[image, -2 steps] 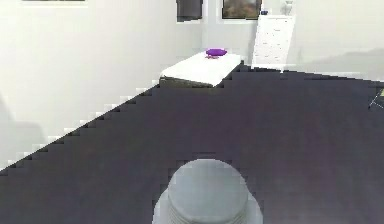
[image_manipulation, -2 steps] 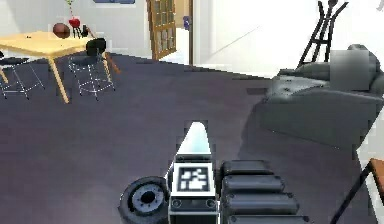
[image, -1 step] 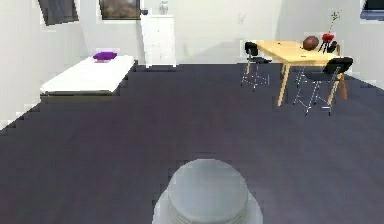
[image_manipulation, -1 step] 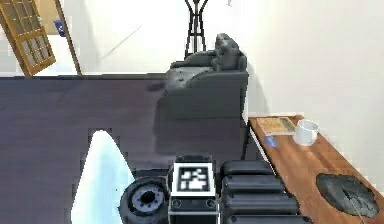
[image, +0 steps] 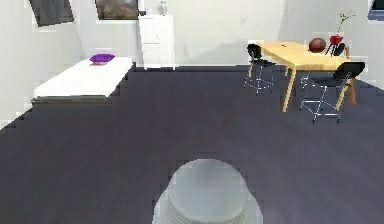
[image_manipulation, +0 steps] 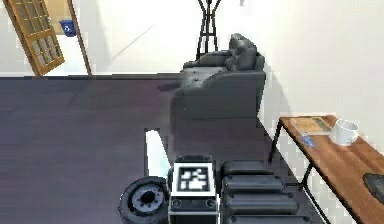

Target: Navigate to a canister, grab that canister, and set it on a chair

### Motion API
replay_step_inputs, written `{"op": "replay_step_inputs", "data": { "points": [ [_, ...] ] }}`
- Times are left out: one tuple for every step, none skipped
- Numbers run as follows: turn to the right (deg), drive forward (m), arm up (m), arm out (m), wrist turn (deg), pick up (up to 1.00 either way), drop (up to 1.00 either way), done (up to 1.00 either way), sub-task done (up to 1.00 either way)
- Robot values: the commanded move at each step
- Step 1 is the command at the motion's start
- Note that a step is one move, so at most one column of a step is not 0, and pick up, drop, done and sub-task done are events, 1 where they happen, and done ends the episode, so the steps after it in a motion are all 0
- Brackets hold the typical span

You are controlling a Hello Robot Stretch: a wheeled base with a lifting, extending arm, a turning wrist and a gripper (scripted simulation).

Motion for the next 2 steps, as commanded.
{"op": "replay_step_inputs", "data": {
  "points": [
    [-30.0,0.00,0.00,0.00,0.0,0.00,0.00,0.00,0.00],
    [0.0,0.30,0.00,0.00,0.0,0.00,0.00,0.00,0.00]
  ]
}}
